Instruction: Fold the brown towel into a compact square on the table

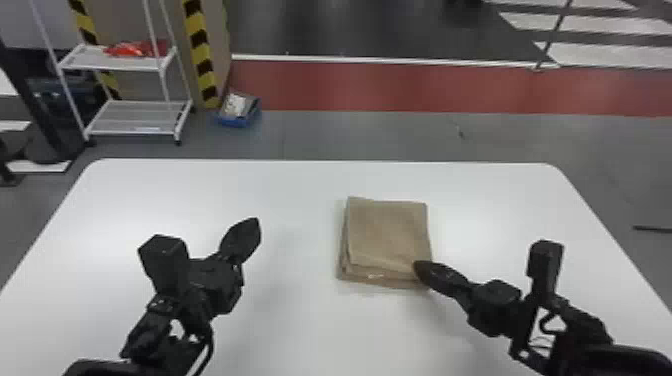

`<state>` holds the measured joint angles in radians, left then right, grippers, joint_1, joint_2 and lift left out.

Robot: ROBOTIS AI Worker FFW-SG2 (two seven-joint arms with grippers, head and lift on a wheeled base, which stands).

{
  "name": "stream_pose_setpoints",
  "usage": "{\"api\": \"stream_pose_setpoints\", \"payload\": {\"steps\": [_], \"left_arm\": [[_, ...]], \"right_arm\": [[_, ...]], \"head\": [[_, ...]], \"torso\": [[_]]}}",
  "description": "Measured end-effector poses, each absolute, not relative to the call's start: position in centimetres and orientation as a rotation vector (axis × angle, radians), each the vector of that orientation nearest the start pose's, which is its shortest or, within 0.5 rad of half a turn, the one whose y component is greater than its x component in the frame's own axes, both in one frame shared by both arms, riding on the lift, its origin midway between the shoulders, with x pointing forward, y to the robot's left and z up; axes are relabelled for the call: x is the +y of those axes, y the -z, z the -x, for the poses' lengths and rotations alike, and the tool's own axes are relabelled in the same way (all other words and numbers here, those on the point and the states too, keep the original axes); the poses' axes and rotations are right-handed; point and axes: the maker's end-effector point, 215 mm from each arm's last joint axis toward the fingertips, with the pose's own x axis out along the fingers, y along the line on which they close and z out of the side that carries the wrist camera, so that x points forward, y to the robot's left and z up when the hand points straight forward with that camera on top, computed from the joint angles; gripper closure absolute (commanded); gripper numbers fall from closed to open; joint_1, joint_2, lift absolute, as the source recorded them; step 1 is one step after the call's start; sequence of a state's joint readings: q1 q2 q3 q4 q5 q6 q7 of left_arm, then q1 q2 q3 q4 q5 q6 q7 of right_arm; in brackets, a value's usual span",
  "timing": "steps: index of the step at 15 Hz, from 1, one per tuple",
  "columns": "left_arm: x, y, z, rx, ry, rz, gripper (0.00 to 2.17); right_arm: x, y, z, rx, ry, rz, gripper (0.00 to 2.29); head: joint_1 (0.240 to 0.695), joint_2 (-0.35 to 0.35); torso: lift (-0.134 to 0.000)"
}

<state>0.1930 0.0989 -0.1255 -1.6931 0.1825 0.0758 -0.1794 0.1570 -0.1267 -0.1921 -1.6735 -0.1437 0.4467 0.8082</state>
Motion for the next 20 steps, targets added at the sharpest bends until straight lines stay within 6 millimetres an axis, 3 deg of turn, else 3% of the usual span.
{"api": "stream_pose_setpoints", "payload": {"steps": [1,2,3,4,5,6,7,13,20], "left_arm": [[14.1,40.3,-51.8,0.152,0.314,0.113,1.96],[14.2,40.0,-51.8,0.145,0.311,0.113,1.88],[14.5,39.5,-51.7,0.137,0.307,0.114,1.66],[14.7,39.0,-51.6,0.127,0.302,0.114,1.45],[15.0,38.4,-51.4,0.113,0.293,0.114,1.15],[15.2,37.8,-51.2,0.099,0.284,0.114,0.45],[15.4,37.1,-51.1,0.081,0.272,0.114,0.03],[17.6,33.7,-48.9,-0.041,0.157,0.089,0.03],[20.2,34.3,-45.1,-0.094,0.078,-0.003,0.03]], "right_arm": [[-21.1,44.9,-47.4,0.413,-0.616,-0.224,1.26],[-21.5,43.5,-47.3,0.384,-0.612,-0.237,0.86],[-22.1,41.7,-47.2,0.35,-0.605,-0.251,0.25],[-22.7,40.1,-47.1,0.32,-0.6,-0.258,0.0],[-23.3,38.4,-46.9,0.29,-0.594,-0.258,0.0],[-23.7,37.0,-46.7,0.267,-0.588,-0.252,0.0],[-24.0,35.9,-46.6,0.245,-0.576,-0.241,0.04],[-24.6,32.7,-45.1,0.06,-0.371,-0.106,0.06],[-26.5,34.6,-41.9,0.03,-0.206,-0.079,0.06]], "head": [[0.695,-0.077],[0.695,-0.08],[0.695,-0.082],[0.695,-0.086],[0.695,-0.093],[0.695,-0.096],[0.695,-0.097],[0.695,-0.082],[0.695,-0.083]], "torso": [[-0.11],[-0.11],[-0.11],[-0.11],[-0.11],[-0.11],[-0.11],[-0.11],[-0.11]]}}
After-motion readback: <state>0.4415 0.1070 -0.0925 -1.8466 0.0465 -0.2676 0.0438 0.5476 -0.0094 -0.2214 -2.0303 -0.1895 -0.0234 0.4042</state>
